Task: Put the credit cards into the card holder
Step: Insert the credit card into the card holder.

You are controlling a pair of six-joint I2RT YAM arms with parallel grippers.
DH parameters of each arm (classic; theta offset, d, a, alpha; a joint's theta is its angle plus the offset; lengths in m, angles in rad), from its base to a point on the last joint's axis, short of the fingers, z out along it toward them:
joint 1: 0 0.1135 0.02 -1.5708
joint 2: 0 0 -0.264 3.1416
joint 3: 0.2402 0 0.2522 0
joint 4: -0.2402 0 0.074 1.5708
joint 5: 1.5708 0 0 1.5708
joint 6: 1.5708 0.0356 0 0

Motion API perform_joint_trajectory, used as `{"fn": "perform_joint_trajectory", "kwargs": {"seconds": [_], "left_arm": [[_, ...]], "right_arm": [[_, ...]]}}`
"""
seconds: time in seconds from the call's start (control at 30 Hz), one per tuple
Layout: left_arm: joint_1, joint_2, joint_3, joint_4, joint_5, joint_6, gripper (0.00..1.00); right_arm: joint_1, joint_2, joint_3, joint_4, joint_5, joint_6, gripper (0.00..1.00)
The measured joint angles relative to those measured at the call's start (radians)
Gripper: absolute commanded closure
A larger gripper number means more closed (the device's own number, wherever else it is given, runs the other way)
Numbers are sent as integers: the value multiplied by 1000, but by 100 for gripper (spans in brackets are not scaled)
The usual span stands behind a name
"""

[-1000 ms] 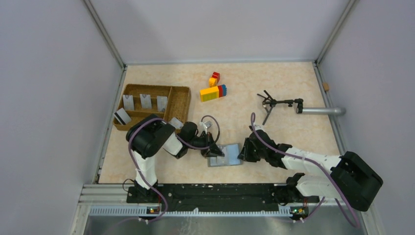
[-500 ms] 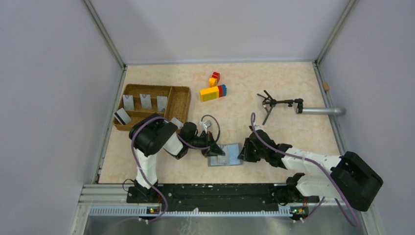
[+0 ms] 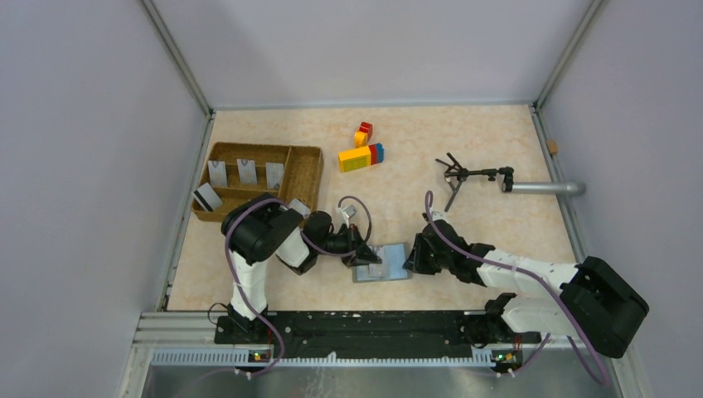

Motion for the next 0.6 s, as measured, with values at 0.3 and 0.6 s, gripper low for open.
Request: {"fn": "perform_joint_trajectory", "kwargs": {"seconds": [0.3,0.6], "left_arm": [[-26,6,-9,24,-17,-9,100],[-30,6,-10,29,-27,-9,100]], "right_arm": [[0,-3,0,-3,2,1,88],[1,-20,0,-11,7,6,88]]}}
